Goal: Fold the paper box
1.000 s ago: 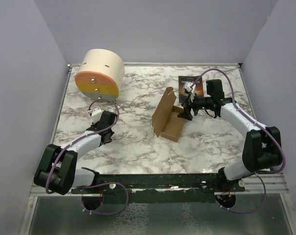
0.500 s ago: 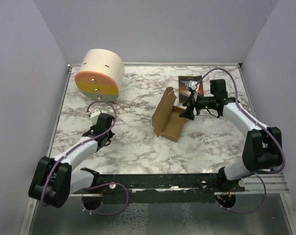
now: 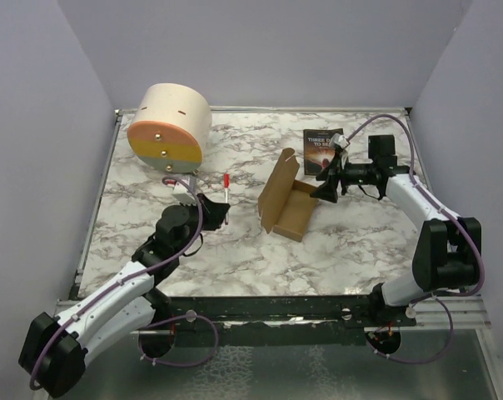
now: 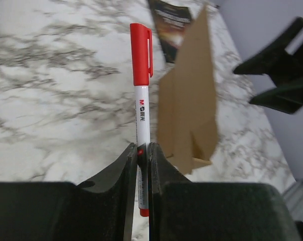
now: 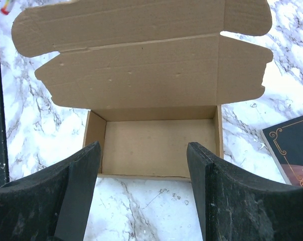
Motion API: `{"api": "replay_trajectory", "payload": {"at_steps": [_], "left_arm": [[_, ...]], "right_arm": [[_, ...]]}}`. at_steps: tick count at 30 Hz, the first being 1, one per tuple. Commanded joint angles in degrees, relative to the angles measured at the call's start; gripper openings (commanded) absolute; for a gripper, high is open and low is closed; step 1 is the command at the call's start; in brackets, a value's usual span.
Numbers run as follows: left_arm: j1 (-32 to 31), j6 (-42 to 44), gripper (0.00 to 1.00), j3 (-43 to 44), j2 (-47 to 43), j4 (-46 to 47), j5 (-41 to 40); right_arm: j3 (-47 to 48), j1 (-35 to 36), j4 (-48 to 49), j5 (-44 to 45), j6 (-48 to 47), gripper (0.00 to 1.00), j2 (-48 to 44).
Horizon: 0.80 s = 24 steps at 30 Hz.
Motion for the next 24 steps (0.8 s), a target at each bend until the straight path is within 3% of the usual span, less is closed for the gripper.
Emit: {"api": "replay_trajectory", "payload": {"at_steps": [1, 6, 16, 24], "left_arm": [[-7.1, 4.1, 0.00, 0.8, 1.3, 15.9, 5.4], [-14.5, 8.5, 0.00, 3.3, 4.4, 21.4, 4.0], [-24.9, 15.2, 0.00, 12.8, 15.5, 23.6, -0.1], [-25.6, 20.0, 0.00, 26.7, 30.3, 12.9, -3.2]], "right_arm": [[0.2, -1.3, 1.5, -3.4, 1.9, 0.70, -1.7], [-0.3, -2.5, 2.5, -3.7, 2.9, 0.70, -2.3], [-0.7, -4.0, 3.7, -3.9, 4.0, 0.70, -2.7], [-1.7, -6.5, 5.9, -3.3, 6.5, 0.70, -4.1]]}}
